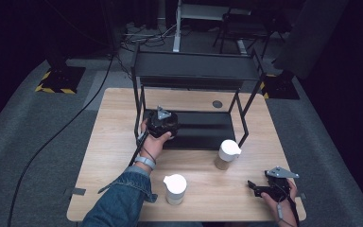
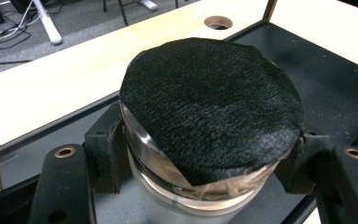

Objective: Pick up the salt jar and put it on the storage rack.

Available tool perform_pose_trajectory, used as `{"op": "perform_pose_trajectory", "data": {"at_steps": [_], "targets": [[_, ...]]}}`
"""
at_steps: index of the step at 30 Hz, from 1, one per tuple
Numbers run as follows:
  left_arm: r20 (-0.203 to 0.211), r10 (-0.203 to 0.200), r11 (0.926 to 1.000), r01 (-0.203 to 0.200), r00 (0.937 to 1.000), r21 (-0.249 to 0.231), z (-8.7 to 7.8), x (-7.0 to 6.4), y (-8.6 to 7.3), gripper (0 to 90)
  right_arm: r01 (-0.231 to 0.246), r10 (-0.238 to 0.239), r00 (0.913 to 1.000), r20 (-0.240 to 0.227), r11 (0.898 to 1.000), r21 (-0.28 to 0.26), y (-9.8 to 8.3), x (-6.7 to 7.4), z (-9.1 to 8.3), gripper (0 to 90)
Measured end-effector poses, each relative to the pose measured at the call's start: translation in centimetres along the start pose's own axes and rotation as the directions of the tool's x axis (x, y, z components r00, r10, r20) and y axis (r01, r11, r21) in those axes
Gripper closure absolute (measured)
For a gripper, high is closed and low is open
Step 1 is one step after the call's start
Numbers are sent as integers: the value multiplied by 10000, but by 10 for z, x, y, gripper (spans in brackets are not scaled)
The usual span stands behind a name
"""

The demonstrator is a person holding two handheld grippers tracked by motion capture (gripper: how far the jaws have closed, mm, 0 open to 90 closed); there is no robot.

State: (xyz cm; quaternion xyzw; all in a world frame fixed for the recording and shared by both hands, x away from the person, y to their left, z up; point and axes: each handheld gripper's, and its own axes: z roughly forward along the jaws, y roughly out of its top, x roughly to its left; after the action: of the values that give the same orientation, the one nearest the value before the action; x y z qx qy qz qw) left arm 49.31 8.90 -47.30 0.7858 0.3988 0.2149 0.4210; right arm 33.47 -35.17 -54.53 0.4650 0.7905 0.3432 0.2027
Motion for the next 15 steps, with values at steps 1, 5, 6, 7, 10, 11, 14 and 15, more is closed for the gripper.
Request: {"op": "perform_pose_trajectory", "data": {"at_steps": [1, 5, 6, 7, 10, 11, 14, 15], "targets": [[-22, -13, 10000, 13, 10000, 23, 1, 0, 0, 310, 3, -3, 10000, 0, 10000, -1, 0, 0, 0, 96], [-105, 7, 9999, -6, 9999, 104, 3, 1, -1, 310, 3, -3, 10000, -3, 10000, -2, 0, 0, 0, 95], [-111, -5, 9999, 6, 9999, 141, 4, 2, -2, 310, 3, -3, 10000, -4, 10000, -1, 0, 0, 0, 95], [-123, -19, 9998, 21, 9999, 176, 4, 3, -2, 310, 4, -4, 10000, -5, 10000, -2, 0, 0, 0, 95], [-165, -27, 9996, 31, 9999, 272, 6, 4, -3, 310, 6, -6, 10000, -6, 10000, -2, 0, 0, 0, 95], [-156, -47, 9996, 51, 9999, 264, 6, 4, -3, 310, 4, -4, 10000, -4, 10000, 0, 0, 0, 0, 95], [-169, -53, 9994, 59, 9998, 328, 7, 4, -3, 310, 4, -4, 10000, -6, 10000, -1, 0, 0, 0, 95], [-174, -73, 9994, 79, 9998, 345, 7, 4, -4, 310, 6, -6, 10000, -7, 10000, 0, 0, 0, 0, 95]]}}
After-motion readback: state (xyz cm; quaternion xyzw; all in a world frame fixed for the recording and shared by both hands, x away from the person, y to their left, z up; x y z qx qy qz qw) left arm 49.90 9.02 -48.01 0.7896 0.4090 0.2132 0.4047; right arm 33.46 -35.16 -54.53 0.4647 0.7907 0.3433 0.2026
